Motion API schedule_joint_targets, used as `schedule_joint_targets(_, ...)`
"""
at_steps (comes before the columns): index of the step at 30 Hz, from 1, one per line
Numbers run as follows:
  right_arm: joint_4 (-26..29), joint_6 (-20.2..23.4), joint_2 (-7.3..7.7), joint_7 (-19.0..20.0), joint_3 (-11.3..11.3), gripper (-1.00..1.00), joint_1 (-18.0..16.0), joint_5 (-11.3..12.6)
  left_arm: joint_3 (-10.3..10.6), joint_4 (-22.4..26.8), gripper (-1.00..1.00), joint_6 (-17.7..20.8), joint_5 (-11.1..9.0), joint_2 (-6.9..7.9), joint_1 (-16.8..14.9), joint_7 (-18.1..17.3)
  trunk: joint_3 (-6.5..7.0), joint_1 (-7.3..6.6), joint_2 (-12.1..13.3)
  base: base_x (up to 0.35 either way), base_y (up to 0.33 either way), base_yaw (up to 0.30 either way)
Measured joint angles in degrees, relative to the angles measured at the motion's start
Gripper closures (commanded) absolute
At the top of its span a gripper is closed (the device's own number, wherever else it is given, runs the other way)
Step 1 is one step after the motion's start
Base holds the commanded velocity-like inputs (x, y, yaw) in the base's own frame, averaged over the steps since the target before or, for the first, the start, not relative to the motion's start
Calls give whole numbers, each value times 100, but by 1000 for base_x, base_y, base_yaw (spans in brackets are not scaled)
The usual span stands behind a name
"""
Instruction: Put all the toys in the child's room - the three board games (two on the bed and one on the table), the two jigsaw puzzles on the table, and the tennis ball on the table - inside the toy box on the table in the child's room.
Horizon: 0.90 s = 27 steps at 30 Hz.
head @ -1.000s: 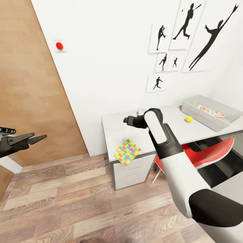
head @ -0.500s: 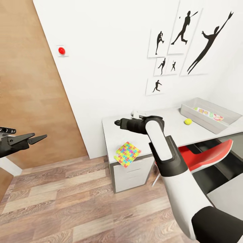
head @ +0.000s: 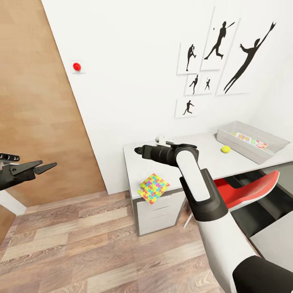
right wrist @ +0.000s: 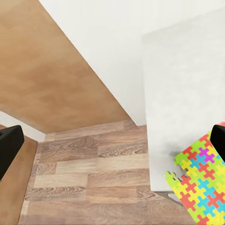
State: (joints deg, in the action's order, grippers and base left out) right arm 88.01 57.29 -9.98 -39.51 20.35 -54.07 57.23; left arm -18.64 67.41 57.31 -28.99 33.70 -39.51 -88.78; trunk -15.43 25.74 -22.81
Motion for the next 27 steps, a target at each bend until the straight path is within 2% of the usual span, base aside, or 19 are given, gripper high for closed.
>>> schedule_joint_targets(3,12,-10,0,24,-7,-100,64,23,4,0,-100,0,0,-25,0,16,29,0,0,0,0,9)
schedule_joint_targets(6,17,-24,0,42,-30,-100,278,80,6,0,-100,0,9,-109,1,26,57,0,0,0,0,41)
schedule_joint_targets(11,18,-35,0,53,-51,-100,488,184,2,5,-100,0,13,-165,1,30,105,0,0,0,0,77)
schedule_joint_targets(20,41,-44,0,52,-66,-100,942,211,-13,9,-100,-2,14,-180,1,26,172,0,1,0,0,117)
schedule_joint_targets(27,39,-46,0,61,-78,-100,1167,211,-14,9,-100,-8,17,-181,0,26,183,0,1,0,0,24)
